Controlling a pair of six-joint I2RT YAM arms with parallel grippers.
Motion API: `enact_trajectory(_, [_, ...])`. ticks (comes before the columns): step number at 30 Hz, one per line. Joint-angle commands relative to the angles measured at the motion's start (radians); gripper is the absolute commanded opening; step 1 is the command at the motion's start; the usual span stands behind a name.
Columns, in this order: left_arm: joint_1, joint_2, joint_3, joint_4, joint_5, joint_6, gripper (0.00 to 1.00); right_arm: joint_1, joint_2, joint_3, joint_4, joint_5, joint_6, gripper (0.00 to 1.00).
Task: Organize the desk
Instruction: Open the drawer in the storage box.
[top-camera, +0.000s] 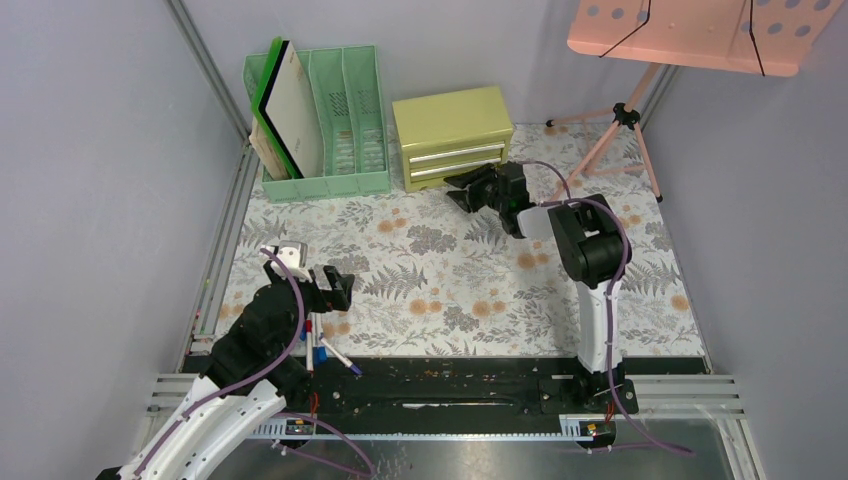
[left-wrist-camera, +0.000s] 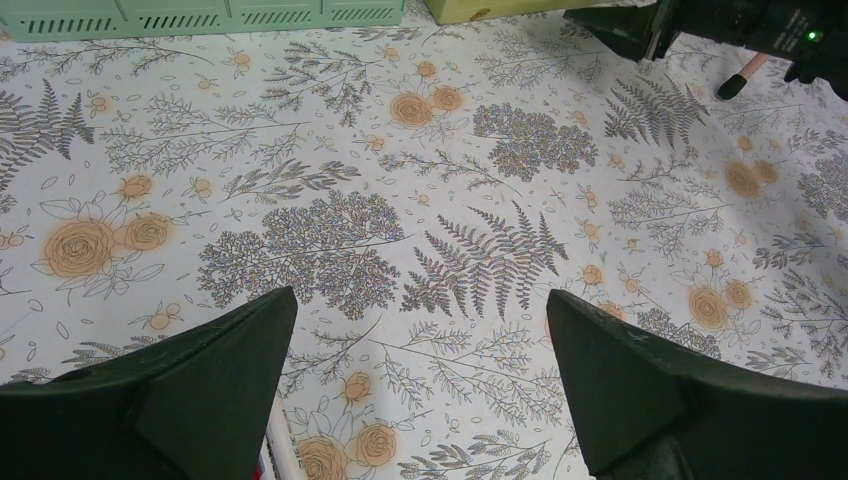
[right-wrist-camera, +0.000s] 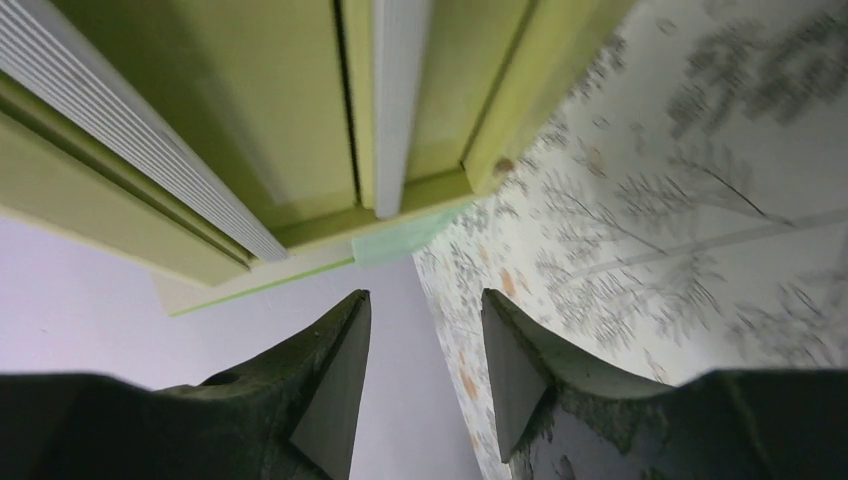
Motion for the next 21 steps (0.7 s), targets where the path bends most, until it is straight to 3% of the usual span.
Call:
enact_trajectory(1, [-0.005,-0.014,0.013,0.043,-0.012,0.010,0.99,0.009,0.054,0.128,-0.050,-0.013,0.018,0.52])
enact_trajectory(7, [-0.005,-0.017,0.012,0.044,-0.014,0.012,0.99,0.009,0.126,0.244,-0.134,-0.022,0.036,0.53])
enact_trajectory(21, [-0.005,-0.024,0.008,0.049,-0.016,0.017,0.99,0.012,0.220,0.325,-0.056,-0.002,0.090,0.48])
